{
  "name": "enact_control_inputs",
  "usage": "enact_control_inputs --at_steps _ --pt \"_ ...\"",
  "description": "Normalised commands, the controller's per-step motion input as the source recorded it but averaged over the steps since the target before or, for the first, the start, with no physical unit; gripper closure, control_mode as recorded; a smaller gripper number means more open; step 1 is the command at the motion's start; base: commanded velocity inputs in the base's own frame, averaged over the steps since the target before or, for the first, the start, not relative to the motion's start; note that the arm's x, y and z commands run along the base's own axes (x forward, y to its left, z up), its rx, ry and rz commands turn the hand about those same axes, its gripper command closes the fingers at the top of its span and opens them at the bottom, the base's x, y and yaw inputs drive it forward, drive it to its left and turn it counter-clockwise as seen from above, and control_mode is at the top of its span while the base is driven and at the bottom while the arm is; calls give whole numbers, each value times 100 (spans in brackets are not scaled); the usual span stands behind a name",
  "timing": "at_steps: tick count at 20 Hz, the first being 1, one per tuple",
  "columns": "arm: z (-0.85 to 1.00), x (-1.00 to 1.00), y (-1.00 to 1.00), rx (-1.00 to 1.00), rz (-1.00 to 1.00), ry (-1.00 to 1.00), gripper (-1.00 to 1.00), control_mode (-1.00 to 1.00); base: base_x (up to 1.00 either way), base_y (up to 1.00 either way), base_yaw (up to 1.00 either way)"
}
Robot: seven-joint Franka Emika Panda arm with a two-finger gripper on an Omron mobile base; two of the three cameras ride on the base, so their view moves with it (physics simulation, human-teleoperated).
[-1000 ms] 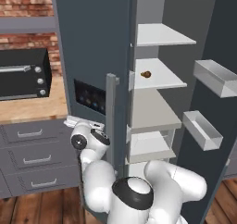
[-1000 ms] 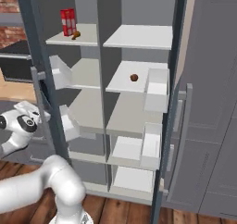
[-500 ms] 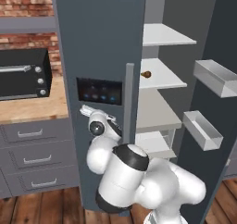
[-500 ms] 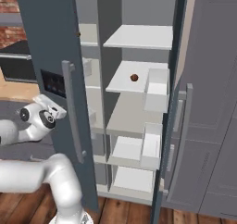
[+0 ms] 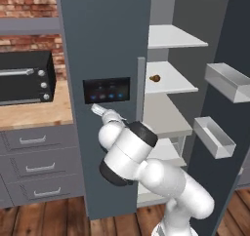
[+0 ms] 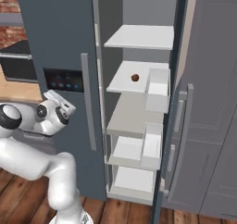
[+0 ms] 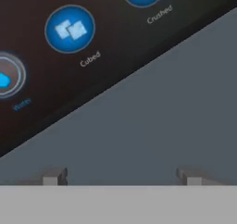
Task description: There's a chicken drumstick in the fridge that needs to be moved to the freezer for freezing. Pick up the chicken drumstick from the fridge, place it on any shelf in the freezer, and close the fridge and freezer doors when done.
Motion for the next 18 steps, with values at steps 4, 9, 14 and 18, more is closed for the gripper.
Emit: enact_control_inputs --at_steps 4,9,14,18 --pt "3 31 -11 3 0 0 -100 -100 0 0 0" --pt "47 -20 -1 0 0 -2 -100 -100 0 0 0" --pt "84 -45 0 0 0 -13 -100 -100 0 0 0" --pt "91 -65 0 0 0 -17 -100 -100 0 0 0"
